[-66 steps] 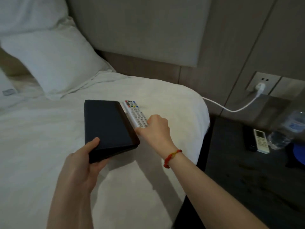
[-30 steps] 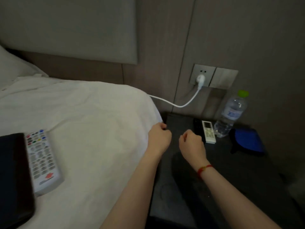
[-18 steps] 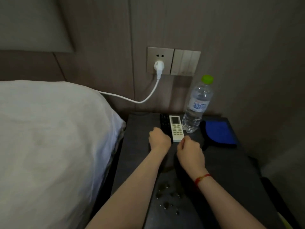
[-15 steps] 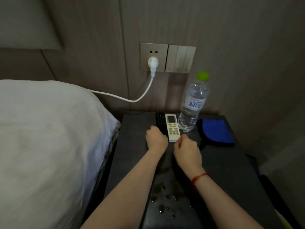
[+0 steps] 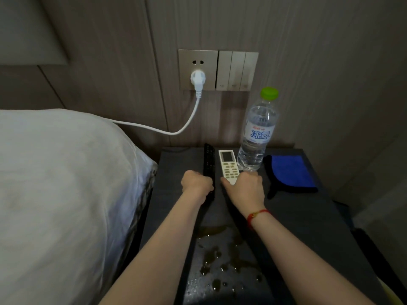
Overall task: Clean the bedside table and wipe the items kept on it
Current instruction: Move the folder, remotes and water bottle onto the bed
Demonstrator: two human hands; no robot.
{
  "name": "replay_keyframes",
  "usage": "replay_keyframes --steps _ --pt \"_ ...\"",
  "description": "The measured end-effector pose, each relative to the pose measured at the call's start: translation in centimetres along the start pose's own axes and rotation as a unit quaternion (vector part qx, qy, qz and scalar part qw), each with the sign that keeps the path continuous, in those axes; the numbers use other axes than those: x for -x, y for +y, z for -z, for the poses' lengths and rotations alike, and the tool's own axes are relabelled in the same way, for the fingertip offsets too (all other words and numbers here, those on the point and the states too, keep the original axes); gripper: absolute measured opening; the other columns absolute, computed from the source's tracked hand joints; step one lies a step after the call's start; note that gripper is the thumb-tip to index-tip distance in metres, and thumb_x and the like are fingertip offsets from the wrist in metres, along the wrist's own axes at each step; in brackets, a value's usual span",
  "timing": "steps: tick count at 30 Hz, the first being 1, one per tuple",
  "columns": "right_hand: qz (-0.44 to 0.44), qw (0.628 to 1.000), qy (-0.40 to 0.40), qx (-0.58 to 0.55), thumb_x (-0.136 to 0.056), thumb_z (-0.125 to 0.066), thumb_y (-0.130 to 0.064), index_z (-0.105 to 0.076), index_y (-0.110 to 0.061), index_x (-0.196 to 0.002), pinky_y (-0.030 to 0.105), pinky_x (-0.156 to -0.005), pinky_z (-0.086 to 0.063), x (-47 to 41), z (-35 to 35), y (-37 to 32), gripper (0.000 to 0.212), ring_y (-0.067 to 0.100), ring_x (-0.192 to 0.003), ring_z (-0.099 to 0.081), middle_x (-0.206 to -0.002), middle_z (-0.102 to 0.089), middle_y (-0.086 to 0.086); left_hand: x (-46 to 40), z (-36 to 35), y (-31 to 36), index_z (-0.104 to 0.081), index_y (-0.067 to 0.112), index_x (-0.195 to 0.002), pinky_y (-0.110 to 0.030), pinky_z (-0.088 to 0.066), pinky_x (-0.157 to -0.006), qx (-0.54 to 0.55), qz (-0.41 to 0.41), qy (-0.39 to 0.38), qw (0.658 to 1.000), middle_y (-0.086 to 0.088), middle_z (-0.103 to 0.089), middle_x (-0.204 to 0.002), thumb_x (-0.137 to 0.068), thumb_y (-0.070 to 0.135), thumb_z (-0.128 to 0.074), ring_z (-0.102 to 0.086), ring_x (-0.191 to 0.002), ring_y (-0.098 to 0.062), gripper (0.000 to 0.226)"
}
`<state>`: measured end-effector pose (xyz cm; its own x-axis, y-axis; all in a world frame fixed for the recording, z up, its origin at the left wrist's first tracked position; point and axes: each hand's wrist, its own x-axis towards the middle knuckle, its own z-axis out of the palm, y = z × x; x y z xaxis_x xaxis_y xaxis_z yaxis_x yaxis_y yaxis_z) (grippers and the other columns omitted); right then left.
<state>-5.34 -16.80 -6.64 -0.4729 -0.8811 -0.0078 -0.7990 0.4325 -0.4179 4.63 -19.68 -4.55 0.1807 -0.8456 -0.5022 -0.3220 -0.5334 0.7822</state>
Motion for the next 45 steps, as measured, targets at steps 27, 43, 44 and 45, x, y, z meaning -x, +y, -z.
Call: replay_keyframes --steps 27,43,44,45 --pt "0.136 0.948 -0.071 -0.277 -0.072 -0.067 -0.053 -0.073 -0.018 -0.088 0.024 -0.063 -0.043 15.0 8.5 -15.8 0.039 0.016 -0.084 -0.065 -0.087 -0.071 -0.001 14.2 22.8 -2.5 -0.065 0.008 -0.092 -0.018 -0.049 -0.054 0.258 -0.128 0.063 0.955 -0.006 -0.067 -0.072 -0.077 -0.01 -0.062 -0.064 -0.067 -0.017 0.024" --pt "0.306 0.927 -0.178 -0.126 -0.073 -0.067 -0.048 -0.057 -0.011 -0.089 0.028 -0.061 -0.038 28.4 2.6 -30.4 0.042 0.032 -0.095 -0.061 -0.102 -0.065 0.012 17.6 38.4 -11.2 -0.055 -0.001 -0.117 -0.032 -0.048 -0.08 -0.009 -0.007 0.345 0.939 -0.018 -0.062 -0.113 -0.075 0.017 -0.076 -0.06 -0.103 -0.033 0.05" --pt "0.309 0.928 -0.175 -0.115 -0.074 -0.067 -0.047 -0.057 -0.01 -0.092 0.028 -0.064 -0.039 28.5 2.4 -30.7 0.042 0.033 -0.097 -0.06 -0.105 -0.064 0.013 17.5 38.3 -11.4 -0.055 -0.001 -0.117 -0.033 -0.048 -0.08 -0.02 -0.001 0.345 0.938 -0.019 -0.062 -0.115 -0.075 0.017 -0.075 -0.06 -0.105 -0.033 0.049" --pt "0.309 0.929 -0.175 -0.107 -0.074 -0.067 -0.046 -0.057 -0.009 -0.096 0.029 -0.065 -0.039 28.4 2.1 -30.9 0.044 0.033 -0.099 -0.059 -0.107 -0.063 0.014 17.4 38.2 -11.5 -0.056 -0.001 -0.117 -0.034 -0.048 -0.08 -0.031 -0.001 0.347 0.937 -0.019 -0.062 -0.116 -0.076 0.017 -0.074 -0.059 -0.106 -0.033 0.048"
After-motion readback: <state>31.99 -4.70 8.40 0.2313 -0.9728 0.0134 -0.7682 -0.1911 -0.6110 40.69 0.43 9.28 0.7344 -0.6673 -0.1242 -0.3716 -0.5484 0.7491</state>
